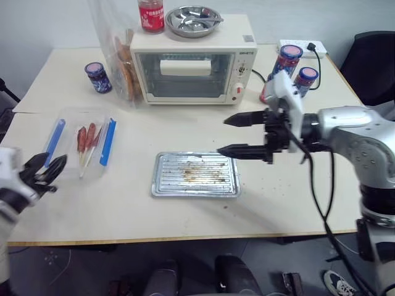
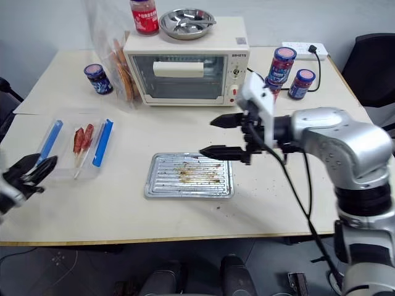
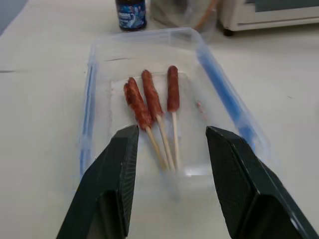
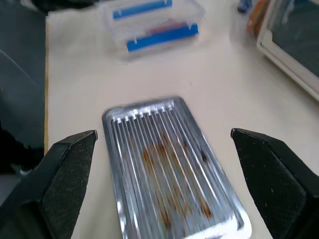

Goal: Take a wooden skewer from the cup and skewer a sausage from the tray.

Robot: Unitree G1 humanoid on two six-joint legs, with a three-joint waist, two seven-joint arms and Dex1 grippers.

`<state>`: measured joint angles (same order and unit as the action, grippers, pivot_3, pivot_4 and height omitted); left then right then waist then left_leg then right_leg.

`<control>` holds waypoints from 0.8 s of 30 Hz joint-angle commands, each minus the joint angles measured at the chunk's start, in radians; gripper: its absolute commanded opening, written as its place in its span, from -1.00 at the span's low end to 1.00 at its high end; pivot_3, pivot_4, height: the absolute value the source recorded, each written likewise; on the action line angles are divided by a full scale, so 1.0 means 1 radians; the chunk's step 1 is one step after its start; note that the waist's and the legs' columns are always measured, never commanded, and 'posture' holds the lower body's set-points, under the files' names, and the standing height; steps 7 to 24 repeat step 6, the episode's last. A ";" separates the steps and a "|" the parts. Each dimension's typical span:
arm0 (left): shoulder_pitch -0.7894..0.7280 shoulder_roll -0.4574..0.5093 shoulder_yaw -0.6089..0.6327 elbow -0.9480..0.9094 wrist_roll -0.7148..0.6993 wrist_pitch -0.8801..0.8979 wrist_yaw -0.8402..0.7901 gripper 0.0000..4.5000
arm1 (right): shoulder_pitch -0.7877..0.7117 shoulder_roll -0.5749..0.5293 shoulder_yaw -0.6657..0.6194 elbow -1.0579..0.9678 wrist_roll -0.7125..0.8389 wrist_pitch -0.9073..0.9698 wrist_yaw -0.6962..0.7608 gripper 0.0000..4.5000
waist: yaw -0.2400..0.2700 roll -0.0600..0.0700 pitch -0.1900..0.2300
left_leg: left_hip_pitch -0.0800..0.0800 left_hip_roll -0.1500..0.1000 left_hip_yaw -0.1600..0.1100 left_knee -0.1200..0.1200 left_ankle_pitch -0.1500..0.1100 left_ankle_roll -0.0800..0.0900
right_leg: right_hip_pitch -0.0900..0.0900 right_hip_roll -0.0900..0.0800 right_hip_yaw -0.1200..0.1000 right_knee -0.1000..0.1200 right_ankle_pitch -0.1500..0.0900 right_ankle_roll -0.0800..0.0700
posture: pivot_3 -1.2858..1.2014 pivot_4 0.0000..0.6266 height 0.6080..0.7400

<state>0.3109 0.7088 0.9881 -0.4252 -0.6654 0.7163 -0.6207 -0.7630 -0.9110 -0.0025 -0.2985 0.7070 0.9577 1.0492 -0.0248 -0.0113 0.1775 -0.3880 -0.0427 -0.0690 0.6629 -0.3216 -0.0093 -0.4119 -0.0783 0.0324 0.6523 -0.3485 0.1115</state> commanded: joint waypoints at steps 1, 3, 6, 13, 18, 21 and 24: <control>0.081 0.005 0.141 -0.032 -0.073 0.018 -0.058 0.00 | -0.007 -0.023 -0.054 0.017 -0.001 -0.055 0.030 1.00 | 0.000 0.000 0.000 | 0.001 0.000 0.000 0.000 0.000 0.000 | 0.001 0.000 0.000 0.000 0.000 0.000 | 0.03 -0.52 1.00; 0.105 0.000 0.167 -0.028 -0.086 0.020 -0.061 0.00 | -0.023 -0.010 -0.068 0.033 0.012 -0.051 0.023 1.00 | 0.000 0.000 0.000 | 0.002 0.001 0.000 0.000 0.000 0.001 | 0.002 0.001 0.000 0.001 0.001 -0.001 | 0.03 -0.52 1.00; 0.110 -0.001 0.151 -0.031 -0.083 0.004 -0.050 0.00 | -0.038 0.005 -0.066 0.045 0.017 -0.051 0.014 1.00 | 0.000 0.001 0.000 | 0.002 0.001 0.000 0.000 -0.002 0.004 | 0.001 0.001 0.000 0.001 0.001 -0.001 | 0.03 -0.52 1.00; 0.110 -0.001 0.151 -0.031 -0.083 0.004 -0.050 0.00 | -0.038 0.005 -0.066 0.045 0.017 -0.051 0.014 1.00 | 0.000 0.001 0.000 | 0.002 0.001 0.000 0.000 -0.002 0.004 | 0.001 0.001 0.000 0.001 0.001 -0.001 | 0.03 -0.52 1.00; 0.110 -0.001 0.151 -0.031 -0.083 0.004 -0.050 0.00 | -0.038 0.005 -0.066 0.045 0.017 -0.051 0.014 1.00 | 0.000 0.001 0.000 | 0.002 0.001 0.000 0.000 -0.002 0.004 | 0.001 0.001 0.000 0.001 0.001 -0.001 | 0.03 -0.52 1.00; 0.110 -0.001 0.151 -0.031 -0.083 0.004 -0.050 0.00 | -0.038 0.005 -0.066 0.045 0.017 -0.051 0.014 1.00 | 0.000 0.001 0.000 | 0.002 0.001 0.000 0.000 -0.002 0.004 | 0.001 0.001 0.000 0.001 0.001 -0.001 | 0.03 -0.52 1.00; 0.110 -0.001 0.151 -0.031 -0.083 0.004 -0.050 0.00 | -0.038 0.005 -0.066 0.045 0.017 -0.051 0.014 1.00 | 0.000 0.001 0.000 | 0.002 0.001 0.000 0.000 -0.002 0.004 | 0.001 0.001 0.000 0.001 0.001 -0.001 | 0.03 -0.52 1.00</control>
